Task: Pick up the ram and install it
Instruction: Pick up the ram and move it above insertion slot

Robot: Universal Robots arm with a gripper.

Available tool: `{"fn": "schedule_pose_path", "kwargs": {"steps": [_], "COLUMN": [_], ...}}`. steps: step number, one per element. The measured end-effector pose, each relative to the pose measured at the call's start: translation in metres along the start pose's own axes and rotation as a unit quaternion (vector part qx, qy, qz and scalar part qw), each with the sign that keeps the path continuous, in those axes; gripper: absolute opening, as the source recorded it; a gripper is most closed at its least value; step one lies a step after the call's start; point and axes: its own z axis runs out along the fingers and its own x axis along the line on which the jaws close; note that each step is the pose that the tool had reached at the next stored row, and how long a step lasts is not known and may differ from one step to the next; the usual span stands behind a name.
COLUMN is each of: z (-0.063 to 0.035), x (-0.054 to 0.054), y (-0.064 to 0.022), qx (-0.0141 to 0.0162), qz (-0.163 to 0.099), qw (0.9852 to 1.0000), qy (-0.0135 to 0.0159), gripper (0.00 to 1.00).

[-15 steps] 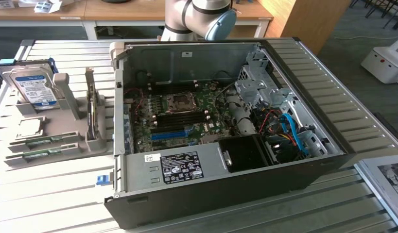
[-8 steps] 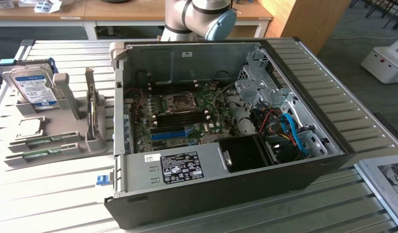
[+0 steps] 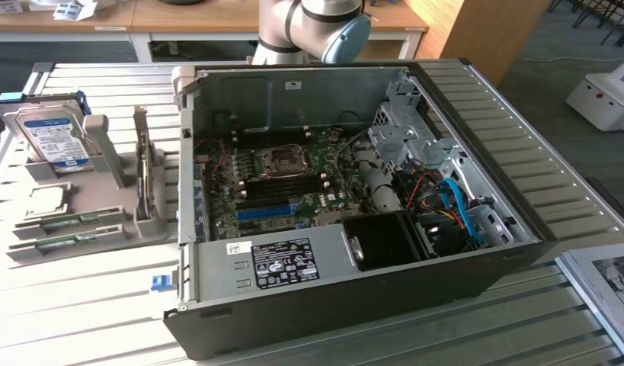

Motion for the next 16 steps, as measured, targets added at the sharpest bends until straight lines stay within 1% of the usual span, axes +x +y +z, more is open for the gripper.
{"fn": "schedule_pose_path", "kwargs": {"steps": [3,8,10,16], "z": [-0.0002,-0.0009,-0.0010,-0.0011], "x": [0.000,0.000,0.000,0.000], "y": [-0.0038,-0.0173,-0.0211,-0.0214], "qx": [0.0000,-0.0002,-0.0001,-0.0002], "qz": [0.000,0.000,0.000,0.000], "qw": [1.0000,1.0000,1.0000,1.0000], "qy": [0.0000,0.0000,0.0000,0.0000], "gripper": [0.24,0.24,0.24,0.24]}}
